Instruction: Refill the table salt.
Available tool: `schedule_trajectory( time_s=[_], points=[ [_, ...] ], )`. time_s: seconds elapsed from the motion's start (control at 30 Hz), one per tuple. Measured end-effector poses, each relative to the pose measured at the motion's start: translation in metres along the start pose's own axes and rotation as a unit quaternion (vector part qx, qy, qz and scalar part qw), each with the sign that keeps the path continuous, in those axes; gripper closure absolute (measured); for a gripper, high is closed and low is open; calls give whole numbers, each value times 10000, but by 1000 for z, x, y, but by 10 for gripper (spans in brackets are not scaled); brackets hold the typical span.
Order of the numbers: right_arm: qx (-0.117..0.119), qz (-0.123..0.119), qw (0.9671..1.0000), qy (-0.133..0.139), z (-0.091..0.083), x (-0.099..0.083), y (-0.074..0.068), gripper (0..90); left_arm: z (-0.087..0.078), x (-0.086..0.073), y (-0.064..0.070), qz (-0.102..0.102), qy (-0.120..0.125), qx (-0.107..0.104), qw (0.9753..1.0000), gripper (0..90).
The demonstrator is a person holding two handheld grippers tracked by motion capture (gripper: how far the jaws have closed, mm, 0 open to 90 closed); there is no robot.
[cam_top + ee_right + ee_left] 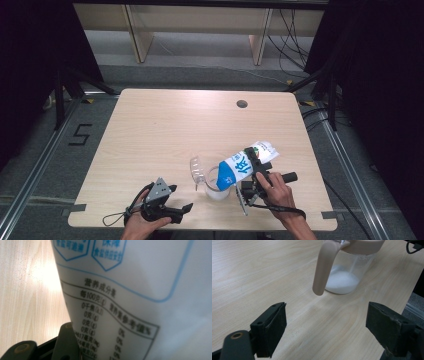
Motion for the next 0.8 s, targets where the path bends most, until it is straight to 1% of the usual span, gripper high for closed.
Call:
schedule_trajectory(
  time_s=[0.03, 0.07, 0.27, 0.3, 0.33, 0.37, 0.4, 0.43, 0.5, 0.53, 0.57, 0.6, 0.63, 0.7, 0.8],
  points=[
    [5, 73, 10000, -32, 0, 0, -1, 528, 0, 0, 0, 6, 0, -4, 10000, 164],
    [-20, -57, 10000, -1, 0, 0, 1, 528, 0, 0, 0, 0, -1, -2, 10000, 164],
    [-5, 1, 10000, -12, 0, 0, 0, 530, 0, 0, 0, -1, -8, -35, 10000, 164],
    [-76, -43, 10000, 46, 1, 0, 1, 531, 0, 0, 0, -5, -9, -32, 10000, 164],
    [-86, -110, 9999, 59, 1, 0, 3, 531, 0, 0, 0, -4, -8, -29, 10000, 164],
    [-164, -230, 9995, 112, 1, 0, 6, 531, 0, 0, 0, -5, -8, -31, 10000, 164],
    [-156, -243, 9995, 109, 1, 0, 6, 531, 0, 0, 0, -4, -7, -33, 10000, 164],
    [-110, -154, 9998, 60, 1, -1, 4, 531, 0, 0, 0, -3, -6, -33, 10000, 164],
    [-169, -282, 9994, 124, 1, 0, 6, 531, 0, 0, 0, -4, -6, -34, 10000, 164],
    [-167, -269, 9994, 118, 1, 0, 6, 531, 0, 0, 0, -5, -6, -33, 10000, 164],
    [-108, -11, 9999, 26, 0, -1, 1, 531, 0, 0, 0, -4, -5, -31, 10000, 164],
    [-56, 18, 10000, -5, -1, -1, 0, 531, 0, 0, 0, -7, -6, -31, 10000, 164],
    [-84, 0, 10000, -2, -1, -1, 1, 532, 0, 0, 0, -5, -8, -32, 10000, 164],
    [-29, -4, 10000, -38, -1, -1, 1, 533, 0, 0, 0, -3, -11, -31, 10000, 164],
    [-49, -8, 10000, -25, -1, -1, 1, 533, 0, 0, 0, -8, -8, -35, 10000, 164]
  ],
)
Point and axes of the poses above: each handheld gripper's, and its own axes: z roughly forward along the jaws, x roughly out of its top, y roughly to its right, the point moved 7 cm from there along z, roughly forward along the jaws, and after that the axes turned 13 degrees about -z, right-handed, at the moved point
